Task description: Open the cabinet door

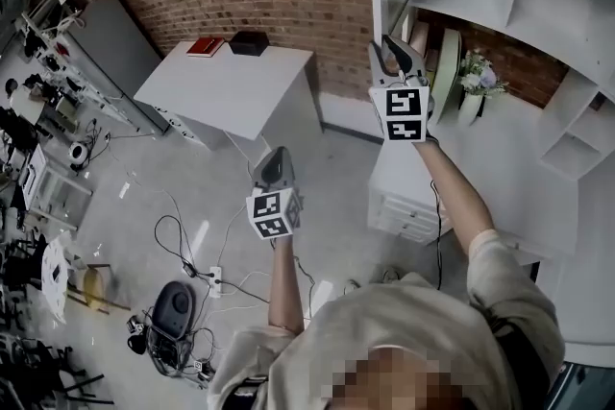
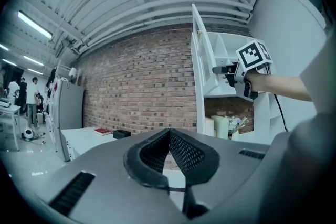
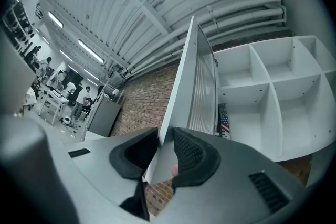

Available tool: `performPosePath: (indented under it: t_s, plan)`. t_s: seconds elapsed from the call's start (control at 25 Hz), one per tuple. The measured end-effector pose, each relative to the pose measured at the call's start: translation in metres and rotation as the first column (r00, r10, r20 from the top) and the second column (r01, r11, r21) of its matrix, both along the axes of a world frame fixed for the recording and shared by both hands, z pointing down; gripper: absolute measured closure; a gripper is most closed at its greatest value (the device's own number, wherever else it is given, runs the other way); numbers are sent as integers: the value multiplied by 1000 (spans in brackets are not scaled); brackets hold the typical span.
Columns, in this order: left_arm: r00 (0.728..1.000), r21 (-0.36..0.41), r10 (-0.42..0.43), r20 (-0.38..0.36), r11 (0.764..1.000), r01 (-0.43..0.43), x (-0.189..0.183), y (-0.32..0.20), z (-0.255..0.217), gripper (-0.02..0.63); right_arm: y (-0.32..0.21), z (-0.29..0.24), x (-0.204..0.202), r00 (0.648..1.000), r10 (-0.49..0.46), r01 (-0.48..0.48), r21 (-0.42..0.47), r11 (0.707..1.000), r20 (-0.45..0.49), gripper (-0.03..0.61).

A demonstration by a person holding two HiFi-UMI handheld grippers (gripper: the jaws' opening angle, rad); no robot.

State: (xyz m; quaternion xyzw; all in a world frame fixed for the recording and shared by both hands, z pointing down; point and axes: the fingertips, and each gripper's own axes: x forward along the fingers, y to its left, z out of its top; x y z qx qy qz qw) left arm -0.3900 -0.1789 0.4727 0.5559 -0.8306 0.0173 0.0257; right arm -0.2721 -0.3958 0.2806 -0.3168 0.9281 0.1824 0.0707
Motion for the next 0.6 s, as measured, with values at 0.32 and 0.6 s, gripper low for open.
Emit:
performPosePath:
  t_s: [0.32,0.6]
  plan:
    - [1000,-3,-16,-10,1000,16,-14,7,4,586,5,-1,-3,1000,-5,5,15,1000,26,463]
    - [998,-5,64,-12,998,-65,7,-26,6,586,13,5,7,996,-86,86,19,996,-7,460]
